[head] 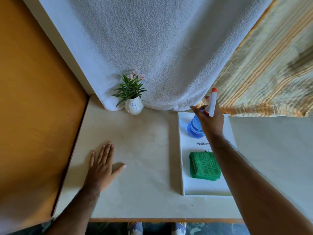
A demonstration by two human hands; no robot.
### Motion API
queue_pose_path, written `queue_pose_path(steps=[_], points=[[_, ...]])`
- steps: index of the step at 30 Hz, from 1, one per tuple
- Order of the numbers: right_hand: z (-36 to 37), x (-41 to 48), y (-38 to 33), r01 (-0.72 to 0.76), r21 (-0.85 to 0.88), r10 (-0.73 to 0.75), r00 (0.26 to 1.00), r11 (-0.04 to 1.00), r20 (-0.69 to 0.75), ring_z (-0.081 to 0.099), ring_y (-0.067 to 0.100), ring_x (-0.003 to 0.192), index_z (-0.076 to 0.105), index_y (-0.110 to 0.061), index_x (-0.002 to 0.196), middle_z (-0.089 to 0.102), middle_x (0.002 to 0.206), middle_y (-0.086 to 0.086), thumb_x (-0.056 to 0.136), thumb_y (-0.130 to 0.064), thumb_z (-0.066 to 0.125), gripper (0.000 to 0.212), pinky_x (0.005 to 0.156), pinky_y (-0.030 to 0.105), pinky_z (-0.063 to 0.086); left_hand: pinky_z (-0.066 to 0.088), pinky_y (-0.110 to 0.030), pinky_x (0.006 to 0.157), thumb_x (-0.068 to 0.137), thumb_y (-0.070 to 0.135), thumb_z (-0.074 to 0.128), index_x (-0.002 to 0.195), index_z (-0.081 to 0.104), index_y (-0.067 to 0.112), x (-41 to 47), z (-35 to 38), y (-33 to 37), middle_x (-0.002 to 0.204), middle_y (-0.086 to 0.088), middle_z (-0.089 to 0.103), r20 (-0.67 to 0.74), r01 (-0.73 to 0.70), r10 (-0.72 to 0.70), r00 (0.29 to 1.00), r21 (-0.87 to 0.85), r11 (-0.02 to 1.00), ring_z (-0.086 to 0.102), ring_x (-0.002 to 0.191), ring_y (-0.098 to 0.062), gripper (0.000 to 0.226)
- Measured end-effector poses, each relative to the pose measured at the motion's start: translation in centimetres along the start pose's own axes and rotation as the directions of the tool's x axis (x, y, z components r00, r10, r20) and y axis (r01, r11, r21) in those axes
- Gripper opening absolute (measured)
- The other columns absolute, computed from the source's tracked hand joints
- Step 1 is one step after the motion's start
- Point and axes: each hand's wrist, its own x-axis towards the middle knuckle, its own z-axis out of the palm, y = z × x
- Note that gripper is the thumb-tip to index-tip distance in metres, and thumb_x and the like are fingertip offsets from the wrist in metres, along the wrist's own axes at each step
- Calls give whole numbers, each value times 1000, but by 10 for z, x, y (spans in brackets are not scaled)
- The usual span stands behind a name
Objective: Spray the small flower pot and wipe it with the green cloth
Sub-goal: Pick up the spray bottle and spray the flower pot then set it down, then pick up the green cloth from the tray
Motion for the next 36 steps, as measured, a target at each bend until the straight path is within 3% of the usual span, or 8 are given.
queue_pose_path(steps=[3, 7, 13, 19, 23, 29, 32, 36], points=[[-19, -20, 8, -24, -55, 29, 996, 998, 86, 66, -7, 96, 53, -43, 122, 70, 105, -26, 67, -69, 84, 68, 85, 13, 49, 13, -58, 125, 87, 78, 29, 160, 23, 3, 0, 0, 2, 170, -14, 21, -13, 0, 0, 1000, -1, 1000, 26, 155, -30, 105], [-63, -82, 41, 18, -256, 4, 997, 966, 82, 51, 21, 135, 39, -20, 152, 54, 148, 1, 78, -60, 81, 94, 111, 45, 44, 18, -61, 125, 88, 80, 22, 161, 18, 5, -2, -4, 5, 171, -12, 15, 5, 22, -22, 1000, -16, 1000, 19, 157, -29, 105], [-92, -163, 82, 511, -506, -176, 803, 695, 569, 33, 25, 151, 43, -4, 154, 40, 161, 13, 79, -68, 73, 103, 121, 44, 32, 28, -67, 118, 90, 84, 10, 156, 34, -2, -3, -10, 8, 164, -20, 34, 36, 14, -13, 999, -41, 999, 37, 150, -35, 110], [-96, -163, 96, 612, -570, -169, 748, 548, 642, 37, 30, 148, 47, 0, 151, 40, 160, 17, 78, -61, 79, 101, 122, 45, 28, 26, -67, 119, 90, 84, 9, 157, 30, -2, -2, -11, 10, 165, -21, 32, 46, 8, -7, 999, -20, 1000, 35, 151, -36, 111], [-92, -157, 90, 620, -564, -166, 739, 545, 652, 53, 35, 137, 56, 1, 144, 53, 150, 20, 71, -36, 95, 90, 111, 52, 44, 25, -67, 120, 90, 83, 9, 157, 28, -2, -2, -10, 10, 166, -21, 30, 41, 3, -3, 999, -13, 1000, 33, 152, -35, 110], [-85, -152, 80, 667, -577, -168, 710, 472, 683, 61, 45, 126, 59, 8, 138, 61, 137, 30, 67, 3, 89, 77, 103, 56, 50, 30, -67, 116, 93, 81, 14, 156, 32, -2, -2, -9, 11, 163, -21, 35, 49, 17, -16, 999, -27, 999, 40, 148, -36, 106], [-80, -149, 68, 608, -602, -134, 753, 518, 645, 69, 44, 114, 65, 8, 131, 69, 127, 28, 62, 12, 87, 73, 94, 55, 57, 28, -66, 118, 92, 82, 12, 157, 31, -1, -3, -10, 12, 165, -20, 33, 46, 17, -16, 999, -29, 999, 36, 150, -34, 106], [-82, -138, 48, 375, -578, -37, 859, 725, 511, 75, 35, 100, 67, -7, 132, 73, 128, 10, 69, 8, 79, 66, 76, 43, 62, 28, -66, 119, 93, 81, 13, 157, 31, 0, -3, -10, 14, 166, -18, 32, 26, 27, -26, 999, -34, 999, 33, 152, -32, 105]])
